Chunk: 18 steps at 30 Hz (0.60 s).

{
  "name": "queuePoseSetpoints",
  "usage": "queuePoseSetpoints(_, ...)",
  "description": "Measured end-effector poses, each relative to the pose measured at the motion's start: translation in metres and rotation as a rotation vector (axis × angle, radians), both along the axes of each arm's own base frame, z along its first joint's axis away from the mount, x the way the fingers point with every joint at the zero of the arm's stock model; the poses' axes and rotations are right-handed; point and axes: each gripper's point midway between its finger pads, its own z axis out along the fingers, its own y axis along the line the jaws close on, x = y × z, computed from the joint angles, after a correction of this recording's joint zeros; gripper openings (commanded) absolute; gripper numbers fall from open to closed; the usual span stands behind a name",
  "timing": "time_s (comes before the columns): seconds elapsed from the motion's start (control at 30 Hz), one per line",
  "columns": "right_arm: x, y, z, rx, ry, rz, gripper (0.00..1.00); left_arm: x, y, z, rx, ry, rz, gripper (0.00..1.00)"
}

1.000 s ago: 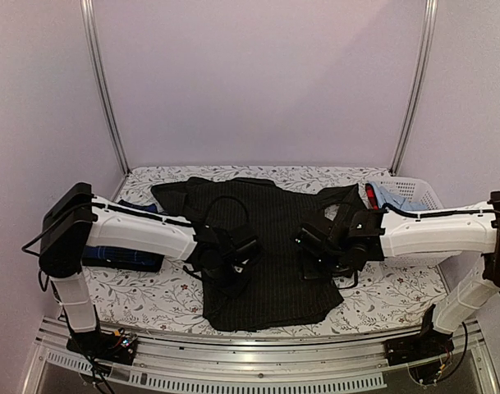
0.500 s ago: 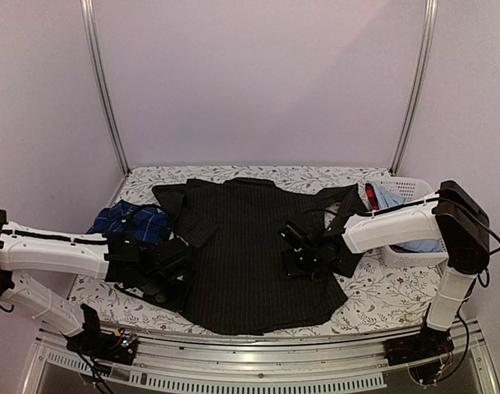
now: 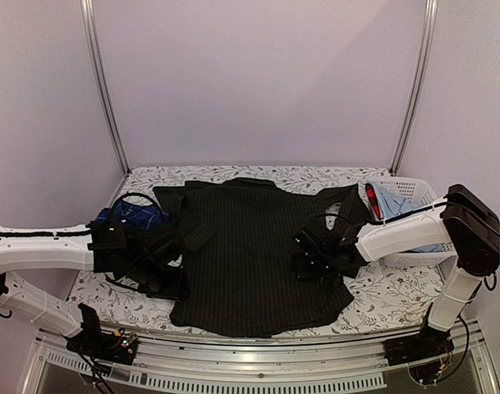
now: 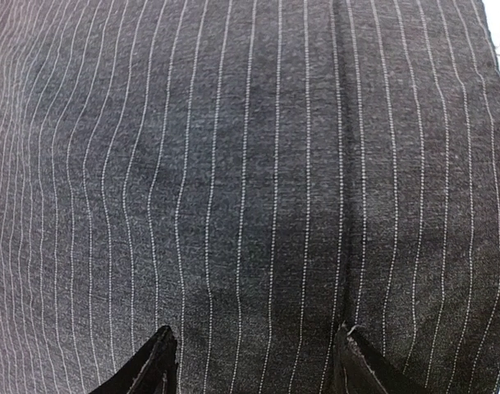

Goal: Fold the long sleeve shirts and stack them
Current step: Smooth out the flattened shirt at the center of the board.

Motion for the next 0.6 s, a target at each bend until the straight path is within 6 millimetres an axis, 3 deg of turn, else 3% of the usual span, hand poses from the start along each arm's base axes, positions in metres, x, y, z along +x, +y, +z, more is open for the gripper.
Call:
queuePoseSetpoints(0.13,0.000,-0.013,0.001,0.010,-0.005,-0.037,0.64,0.052,-0.010,0.033,-0.073,-0.098,0.052,0.52)
queuePoseSetpoints(0.23,0.000,-0.019,0.002,0.006,-0.008,-0.054,0.64,0.087,-0.009,0.039,-0.072,-0.152,0.070,0.53)
queuePoseSetpoints(0.33,-0.001,-0.022,0.004,-0.001,-0.005,-0.057,0.64,0.119,-0.008,0.031,-0.057,-0.174,0.076,0.54)
queuePoseSetpoints(0.47,-0.002,-0.025,0.010,-0.019,-0.005,-0.034,0.65,0.152,0.001,0.003,-0.031,-0.162,0.093,0.58)
queuePoseSetpoints(0.6,0.011,-0.007,0.039,0.030,-0.065,0.007,0.65,0.168,0.008,-0.019,-0.006,-0.148,0.102,0.61)
